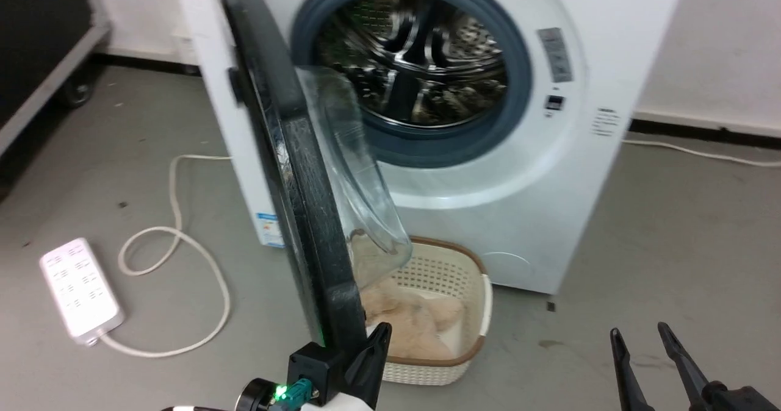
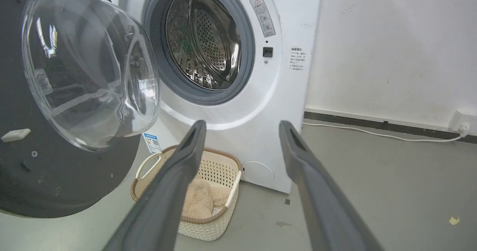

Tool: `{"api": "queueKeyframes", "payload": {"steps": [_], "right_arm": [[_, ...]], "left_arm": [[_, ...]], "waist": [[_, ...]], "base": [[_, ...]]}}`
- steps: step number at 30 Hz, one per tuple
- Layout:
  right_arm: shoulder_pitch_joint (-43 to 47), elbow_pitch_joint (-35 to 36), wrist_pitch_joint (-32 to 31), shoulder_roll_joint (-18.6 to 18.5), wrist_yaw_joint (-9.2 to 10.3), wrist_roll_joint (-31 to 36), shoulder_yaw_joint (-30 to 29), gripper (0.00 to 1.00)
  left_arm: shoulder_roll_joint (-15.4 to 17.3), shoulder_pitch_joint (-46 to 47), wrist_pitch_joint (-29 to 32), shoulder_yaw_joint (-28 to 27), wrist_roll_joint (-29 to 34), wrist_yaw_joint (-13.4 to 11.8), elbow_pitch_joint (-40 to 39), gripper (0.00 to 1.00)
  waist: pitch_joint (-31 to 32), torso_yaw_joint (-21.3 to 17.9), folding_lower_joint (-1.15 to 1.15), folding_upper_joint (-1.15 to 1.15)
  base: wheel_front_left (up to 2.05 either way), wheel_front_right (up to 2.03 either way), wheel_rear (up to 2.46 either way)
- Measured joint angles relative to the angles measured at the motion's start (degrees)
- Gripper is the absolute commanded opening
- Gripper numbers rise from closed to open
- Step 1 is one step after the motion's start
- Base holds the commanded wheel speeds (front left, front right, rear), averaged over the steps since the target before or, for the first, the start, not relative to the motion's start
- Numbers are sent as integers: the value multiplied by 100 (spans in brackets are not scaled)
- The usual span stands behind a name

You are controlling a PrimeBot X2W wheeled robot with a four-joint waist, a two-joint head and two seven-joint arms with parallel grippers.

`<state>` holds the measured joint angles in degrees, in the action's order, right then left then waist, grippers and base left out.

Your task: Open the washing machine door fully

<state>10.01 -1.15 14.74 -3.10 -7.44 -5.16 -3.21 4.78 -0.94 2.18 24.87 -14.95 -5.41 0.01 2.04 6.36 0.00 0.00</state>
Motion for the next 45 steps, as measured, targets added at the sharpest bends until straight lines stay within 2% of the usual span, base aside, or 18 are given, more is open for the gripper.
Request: {"api": "queueKeyframes", "payload": {"steps": [4,7,10,11,17,21,27,29,30,33,38,45], "right_arm": [[3,-5,0,1,0,-13,65,100],[4,-5,1,2,0,-49,124,100],[3,-2,1,4,0,-60,158,100],[4,-4,1,4,0,-73,167,100],[-1,-20,1,5,0,-49,300,100],[-45,18,0,4,0,60,394,100],[-292,194,-111,5,0,274,383,100],[-356,261,-162,5,0,347,372,100],[-436,361,-210,5,0,419,323,100],[-489,437,-260,5,0,449,274,100],[-567,503,-293,4,0,490,255,100],[-596,508,-312,3,0,522,221,100]], "left_arm": [[60,-4,-5,-74,-46,-21,25,0],[241,-12,14,-240,-89,-68,8,0],[508,-31,55,-497,-99,-157,-67,0],[770,-35,129,-790,-186,-208,-177,0],[1282,-62,255,-1459,-404,-300,-267,0],[1611,-49,283,-1844,-564,-287,-268,0],[1931,310,279,-2247,-848,-121,33,0],[2046,531,274,-2401,-957,-45,222,0],[2282,855,210,-2657,-1076,13,616,0],[2526,1184,38,-2899,-1111,59,1054,0],[2728,1721,-248,-3139,-1239,115,1753,0],[2830,2096,-766,-3101,-1214,285,2407,0]], "waist": [[25,310,0,0],[36,559,1,0],[39,806,0,0],[21,1043,0,0],[-113,1346,0,0],[-329,1341,0,0],[-770,1243,1,0],[-928,1192,1,0],[-1152,1105,1,0],[-1357,1023,2,0],[-1615,906,2,0],[-1638,797,2,0]], "base": [[0,0,0],[0,0,0],[0,0,0],[0,0,0],[0,0,0],[0,0,0],[0,0,0],[0,0,0],[0,0,0],[0,0,0],[0,0,0],[0,0,0]]}}
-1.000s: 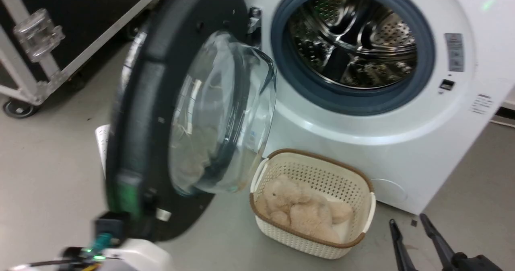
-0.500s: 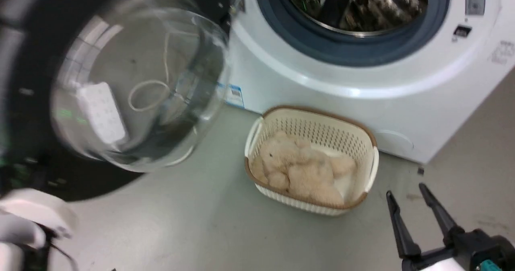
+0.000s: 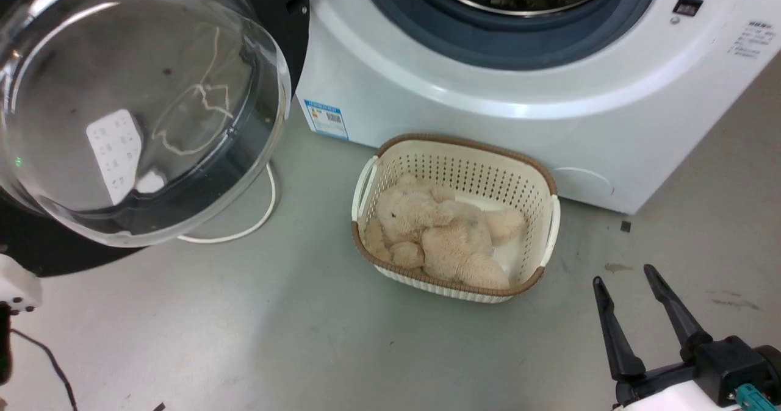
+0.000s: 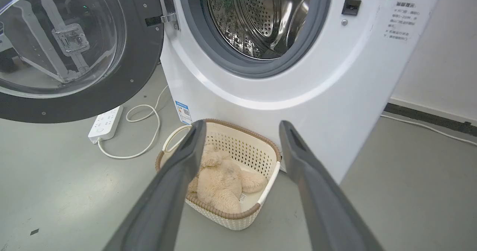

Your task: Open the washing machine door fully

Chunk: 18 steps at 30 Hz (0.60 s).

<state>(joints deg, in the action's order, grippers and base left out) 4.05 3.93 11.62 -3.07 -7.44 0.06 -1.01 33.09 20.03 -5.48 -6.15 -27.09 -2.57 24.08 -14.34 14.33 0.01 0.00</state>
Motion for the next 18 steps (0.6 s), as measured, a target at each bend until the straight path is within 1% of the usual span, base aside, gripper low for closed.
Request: {"api": "queueKeyframes", "payload": {"steps": [1,4,7,14,18], "right_arm": [[0,-7,1,0,0,-1,-20,100],[1,-73,11,0,0,-1,-58,100],[7,-129,59,1,0,-2,-112,100],[38,-164,136,1,0,-12,-343,100],[188,-121,168,4,0,-65,-382,100]], "left_arm": [[-13,7,-102,25,32,21,14,0],[-126,7,-498,136,200,-29,-27,0],[-355,-31,-686,286,296,-37,-272,0],[-883,-671,-828,678,443,-107,-1341,0],[-1291,-1204,-815,993,514,-291,-1960,0]], "waist": [[33,-5,-1,0],[178,-22,-1,0],[387,-59,-1,0],[998,-239,-2,0],[1338,-443,-3,0]], "base": [[0,0,0],[0,0,0],[0,0,0],[0,0,0],[0,0,0]]}}
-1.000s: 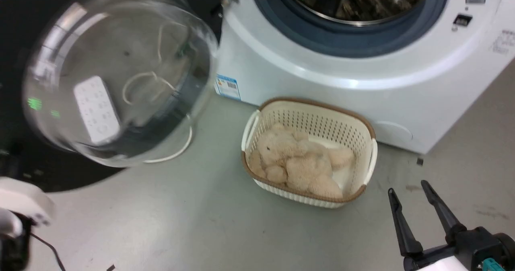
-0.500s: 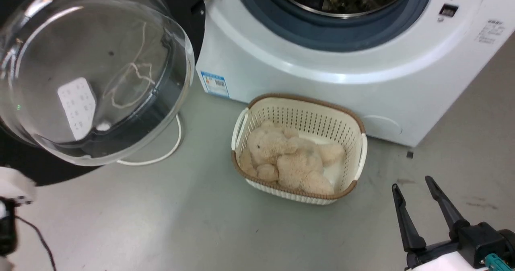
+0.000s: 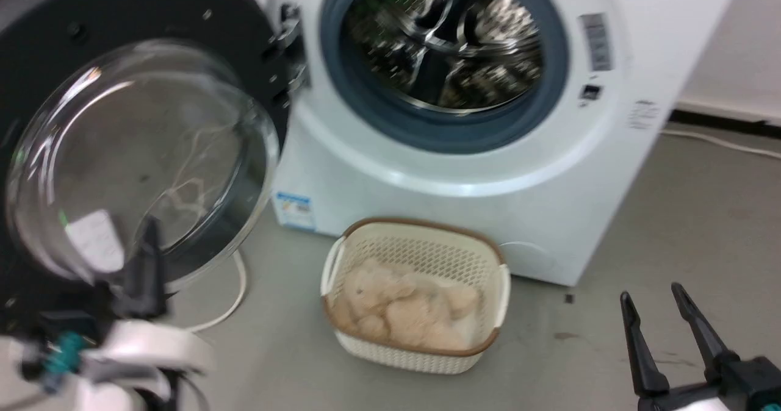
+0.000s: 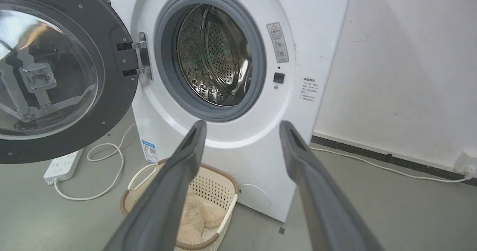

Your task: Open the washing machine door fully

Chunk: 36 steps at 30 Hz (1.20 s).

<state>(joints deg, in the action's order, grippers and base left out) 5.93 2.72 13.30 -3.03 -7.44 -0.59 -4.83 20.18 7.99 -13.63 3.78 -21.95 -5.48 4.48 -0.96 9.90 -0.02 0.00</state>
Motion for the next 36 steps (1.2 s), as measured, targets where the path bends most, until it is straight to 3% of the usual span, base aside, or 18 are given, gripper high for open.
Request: {"api": "queueKeyframes", "payload": {"steps": [8,9,10,11,18,31,32,36], "right_arm": [[246,147,26,0,-1,-43,7,100],[249,145,26,-1,0,-49,8,100],[253,143,29,-1,-1,-52,5,100],[262,136,41,-1,0,-60,12,100],[472,3,87,-1,-1,-193,33,100],[582,-175,102,-1,0,-211,18,100],[581,-179,93,-1,0,-209,24,0],[581,-179,89,-1,0,-209,22,0]], "left_arm": [[-609,-791,46,588,136,-287,-625,0],[-667,-870,44,650,171,-322,-649,29],[-720,-944,41,702,198,-357,-659,78],[-754,-1007,40,756,229,-378,-659,100],[-992,-1307,-38,1216,620,-548,-513,100],[-1006,-1352,-64,1228,667,-550,-290,100],[-1009,-1353,-54,1227,666,-546,-291,0],[-1013,-1354,-52,1227,665,-546,-291,0]], "waist": [[311,-506,0,0],[328,-558,0,0],[342,-607,1,0],[354,-649,1,0],[444,-810,2,0],[475,-906,2,0],[477,-908,2,0],[475,-909,2,0]], "base": [[0,0,0],[0,0,0],[0,0,0],[0,0,0],[0,0,0],[0,0,0],[0,0,0],[0,0,0]]}}
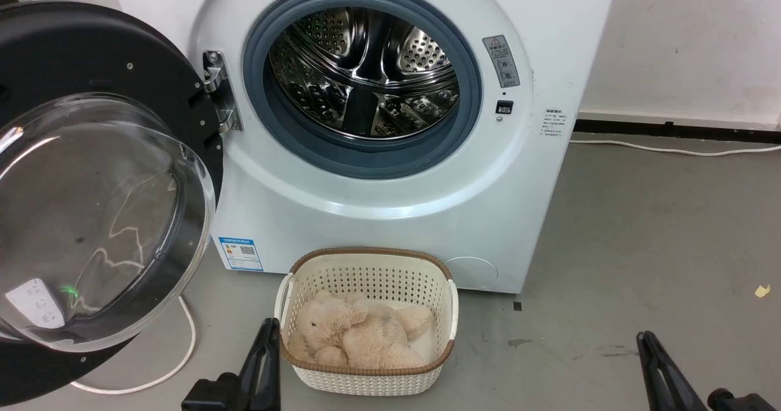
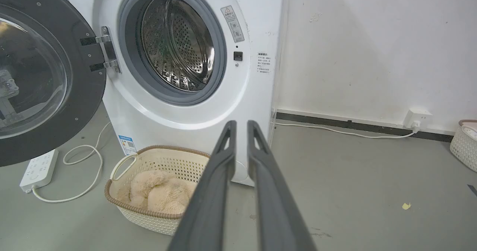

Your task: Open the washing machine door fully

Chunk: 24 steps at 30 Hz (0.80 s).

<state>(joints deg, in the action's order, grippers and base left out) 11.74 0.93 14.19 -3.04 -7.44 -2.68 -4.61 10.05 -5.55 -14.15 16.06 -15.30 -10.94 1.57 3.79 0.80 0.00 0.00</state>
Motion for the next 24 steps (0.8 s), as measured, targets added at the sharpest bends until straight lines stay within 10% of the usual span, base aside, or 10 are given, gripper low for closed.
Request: {"api": "queueKeyframes", "payload": {"steps": [24], "right_arm": [[-87,-13,-256,0,0,19,80,0]], "left_arm": [[-107,8,255,-261,237,175,-12,0]], "waist": [[-72,-16,0,0]], "base": [[0,0,0]]}}
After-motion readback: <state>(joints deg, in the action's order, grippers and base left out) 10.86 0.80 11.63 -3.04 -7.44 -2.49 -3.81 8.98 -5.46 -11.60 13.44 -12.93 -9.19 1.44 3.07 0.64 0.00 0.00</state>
